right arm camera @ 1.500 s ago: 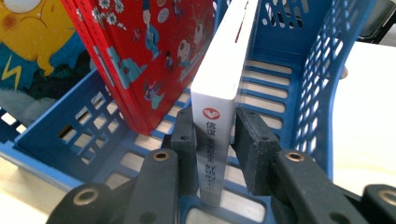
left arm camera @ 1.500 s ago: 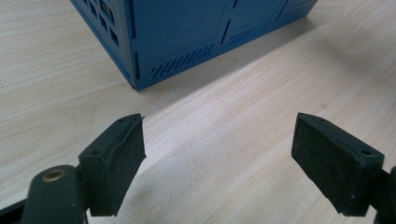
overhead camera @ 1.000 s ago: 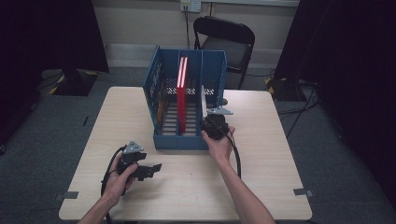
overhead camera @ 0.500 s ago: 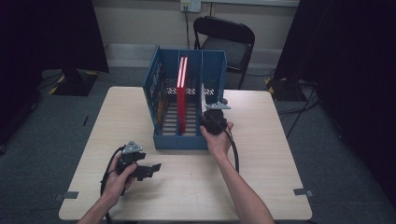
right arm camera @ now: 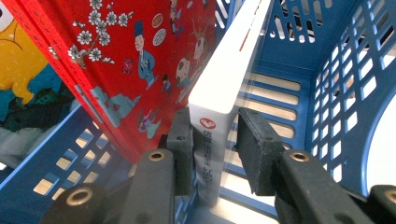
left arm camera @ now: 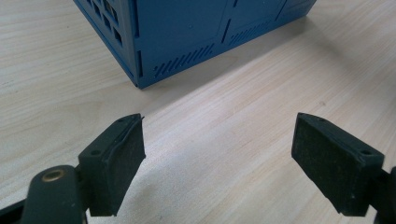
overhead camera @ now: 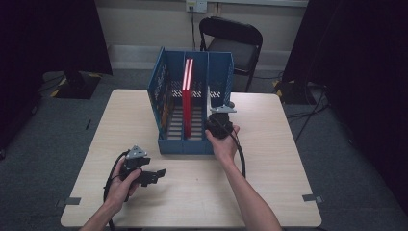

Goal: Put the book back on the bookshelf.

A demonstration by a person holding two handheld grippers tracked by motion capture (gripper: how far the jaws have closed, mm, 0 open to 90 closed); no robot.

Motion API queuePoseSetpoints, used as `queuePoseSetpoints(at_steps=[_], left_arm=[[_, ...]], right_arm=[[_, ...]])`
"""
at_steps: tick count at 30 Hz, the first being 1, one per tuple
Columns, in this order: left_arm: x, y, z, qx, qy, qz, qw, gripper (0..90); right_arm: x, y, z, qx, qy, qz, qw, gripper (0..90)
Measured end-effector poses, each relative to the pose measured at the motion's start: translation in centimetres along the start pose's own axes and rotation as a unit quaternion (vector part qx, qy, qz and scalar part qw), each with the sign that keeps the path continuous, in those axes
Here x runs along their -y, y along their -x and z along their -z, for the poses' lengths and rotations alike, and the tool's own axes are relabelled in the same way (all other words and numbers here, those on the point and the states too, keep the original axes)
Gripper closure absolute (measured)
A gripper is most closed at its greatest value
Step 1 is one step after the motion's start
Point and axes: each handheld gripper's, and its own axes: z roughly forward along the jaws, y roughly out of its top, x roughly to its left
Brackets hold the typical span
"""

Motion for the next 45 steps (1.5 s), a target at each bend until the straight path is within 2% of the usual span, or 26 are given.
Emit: queuePoseSetpoints(at_steps=[6, 10, 13, 24, 30, 34, 35, 45], left_arm=[[0.0, 0.0, 0.0, 0.001, 0.000, 0.001, 1.0000, 17.2], [0.0, 0.0, 0.0, 0.001, 0.000, 0.000, 1.0000, 17.2], [0.0, 0.0, 0.0, 0.000, 0.000, 0.000, 1.0000, 17.1], [0.0, 0.1, 0.0, 0.002, -0.002, 0.000, 1.0000, 17.2], [0.1, -0.2, 0.1, -0.001, 0.001, 0.003, 1.0000, 17.1], [0.1, -0.2, 0.2, 0.000, 0.004, 0.001, 1.0000, 16.7], [0.1, -0.2, 0.2, 0.000, 0.005, -0.003, 1.0000, 16.7], [0.1, -0.4, 0.3, -0.005, 0.006, -0.002, 1.0000, 16.5]], right_arm=[[0.1, 0.1, 0.1, -0.002, 0.000, 0.001, 1.0000, 66.5], [0.2, 0.1, 0.2, -0.003, 0.004, 0.006, 1.0000, 59.5], [0.2, 0.2, 0.3, -0.005, 0.004, 0.005, 1.0000, 59.4], [0.2, 0.4, 0.7, -0.015, 0.007, 0.007, 0.9998, 50.7], [0.1, 0.9, 1.6, -0.039, 0.015, 0.008, 0.9991, 41.4], [0.0, 1.0, 2.3, -0.045, 0.021, 0.017, 0.9986, 35.9], [0.0, 1.1, 2.7, -0.058, 0.021, 0.016, 0.9979, 32.1], [0.3, 1.6, 4.9, -0.087, 0.021, 0.043, 0.9951, 20.2]])
